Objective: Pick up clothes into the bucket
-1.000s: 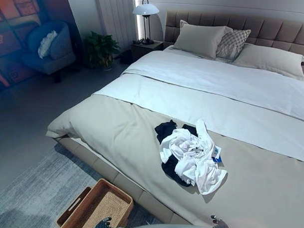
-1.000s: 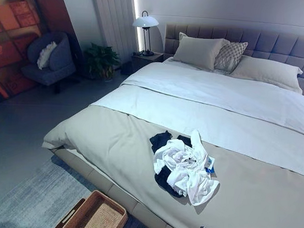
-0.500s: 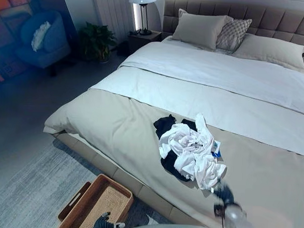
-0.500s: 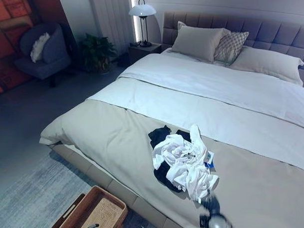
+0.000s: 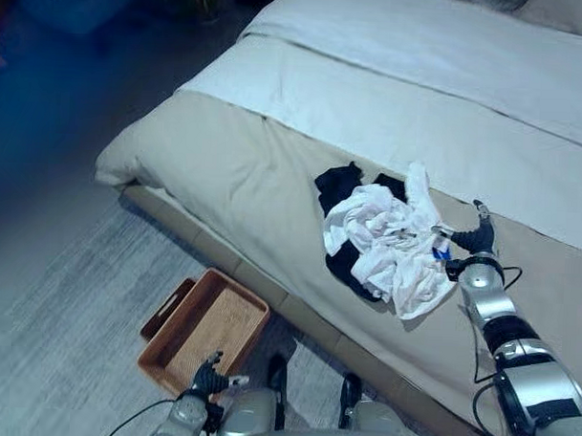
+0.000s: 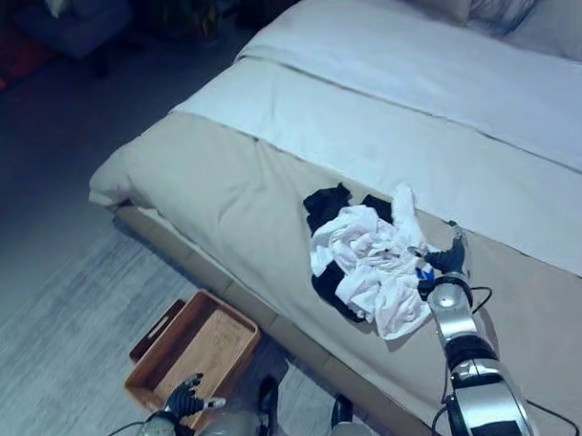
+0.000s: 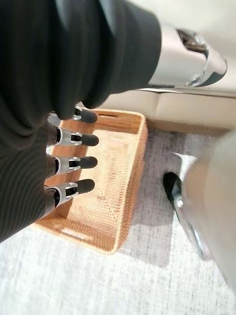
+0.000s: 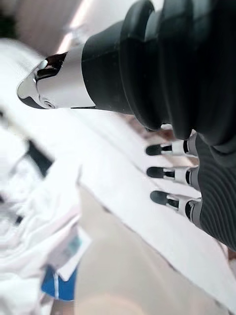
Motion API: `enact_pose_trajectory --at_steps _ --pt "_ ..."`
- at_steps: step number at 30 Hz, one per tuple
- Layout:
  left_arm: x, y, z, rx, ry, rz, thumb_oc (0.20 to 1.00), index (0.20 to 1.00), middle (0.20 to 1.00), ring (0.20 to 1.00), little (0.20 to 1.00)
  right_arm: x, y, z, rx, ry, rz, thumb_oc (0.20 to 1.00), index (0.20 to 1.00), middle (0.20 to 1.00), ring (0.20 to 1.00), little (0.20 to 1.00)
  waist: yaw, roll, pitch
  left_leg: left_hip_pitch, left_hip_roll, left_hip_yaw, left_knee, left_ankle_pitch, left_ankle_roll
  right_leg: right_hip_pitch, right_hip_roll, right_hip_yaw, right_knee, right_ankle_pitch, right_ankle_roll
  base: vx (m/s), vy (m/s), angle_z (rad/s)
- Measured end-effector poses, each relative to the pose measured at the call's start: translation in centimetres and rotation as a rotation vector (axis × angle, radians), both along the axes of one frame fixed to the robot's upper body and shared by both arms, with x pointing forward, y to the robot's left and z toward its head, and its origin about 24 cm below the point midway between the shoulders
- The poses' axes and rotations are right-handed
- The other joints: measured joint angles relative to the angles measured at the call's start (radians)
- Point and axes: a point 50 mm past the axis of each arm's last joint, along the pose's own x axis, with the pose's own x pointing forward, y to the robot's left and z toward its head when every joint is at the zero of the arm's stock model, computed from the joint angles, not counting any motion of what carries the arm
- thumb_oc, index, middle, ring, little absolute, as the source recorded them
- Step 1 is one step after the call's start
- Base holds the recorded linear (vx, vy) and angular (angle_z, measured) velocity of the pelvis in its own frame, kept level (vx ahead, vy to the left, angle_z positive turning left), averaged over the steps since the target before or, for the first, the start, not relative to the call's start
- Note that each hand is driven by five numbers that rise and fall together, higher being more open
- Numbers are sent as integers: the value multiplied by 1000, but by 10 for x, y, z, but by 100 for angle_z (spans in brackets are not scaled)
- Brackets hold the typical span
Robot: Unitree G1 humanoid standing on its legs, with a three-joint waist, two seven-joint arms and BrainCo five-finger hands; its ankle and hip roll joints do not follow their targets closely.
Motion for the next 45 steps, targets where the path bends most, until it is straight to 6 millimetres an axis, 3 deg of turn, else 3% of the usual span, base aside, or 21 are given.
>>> enact_pose_trajectory --at_steps 5,7,12,19,21,22,26,36,42,45 --pt "9 -4 4 -7 -32 4 1000 1000 1000 1000 1000 25 8 27 -87 18 14 1000 1000 1000 1000 1000 11 20 61 -79 -18 -4 35 10 8 -113 -24 0 117 -40 1 -63 32 4" --pt "29 -7 13 -7 -93 -24 1000 1000 1000 1000 1000 36 -2 61 -132 -29 -25 1000 1000 1000 1000 1000 28 27 125 -163 -34 -8 88 10 8 -227 -51 3 241 -76 -4 -75 -8 11" --pt "52 -12 25 -36 -171 -2 1000 1000 1000 1000 1000 43 -7 92 -225 -65 -40 1000 1000 1000 1000 1000 33 20 193 -272 -64 -33 161 10 8 -364 -92 2 410 -136 -19 -64 -35 23" --pt "74 -18 40 -58 -256 -32 1000 1000 1000 1000 1000 50 -4 111 -327 -69 -20 1000 1000 1000 1000 1000 38 20 222 -410 -79 -60 244 9 11 -515 -113 -1 546 -170 -40 -44 -20 13" --pt "80 -21 45 -63 -275 -40 1000 1000 1000 1000 1000 50 -6 111 -349 -42 -24 573 573 573 573 573 35 21 224 -441 -80 -63 260 9 12 -548 -115 0 566 -177 -51 -27 -34 4" --pt "85 -23 49 -69 -298 -45 1000 1000 1000 1000 1000 50 -9 114 -360 -29 -32 200 200 200 200 200 33 20 224 -467 -80 -65 266 12 14 -578 -115 0 583 -178 -52 2 -37 6" --pt "97 -29 59 -108 -345 -22 1000 1000 1000 1000 1000 50 -14 126 -364 -31 -68 200 200 200 200 200 28 21 228 -507 -79 -69 266 23 27 -628 -121 0 607 -180 -57 15 -13 5" --pt "102 -57 64 -190 -378 -37 1000 1000 1000 1000 1000 49 -21 147 -389 -93 -75 200 200 200 200 200 18 18 229 -500 -81 -58 273 29 25 -621 -123 6 602 -167 -63 -6 8 -3" --pt "101 -52 63 -182 -377 -23 1000 1000 1000 1000 1000 48 -24 188 -490 -181 -71 200 200 200 200 200 -1 0 239 -453 -74 -44 262 29 26 -571 -109 26 562 -144 -56 -20 21 -11" --pt "102 -47 64 -173 -385 -3 1000 1000 1000 1000 1000 46 -24 222 -510 -287 -80 200 200 200 200 200 -14 -14 240 -426 -65 -28 244 31 29 -547 -96 41 528 -125 -50 -13 26 -20"
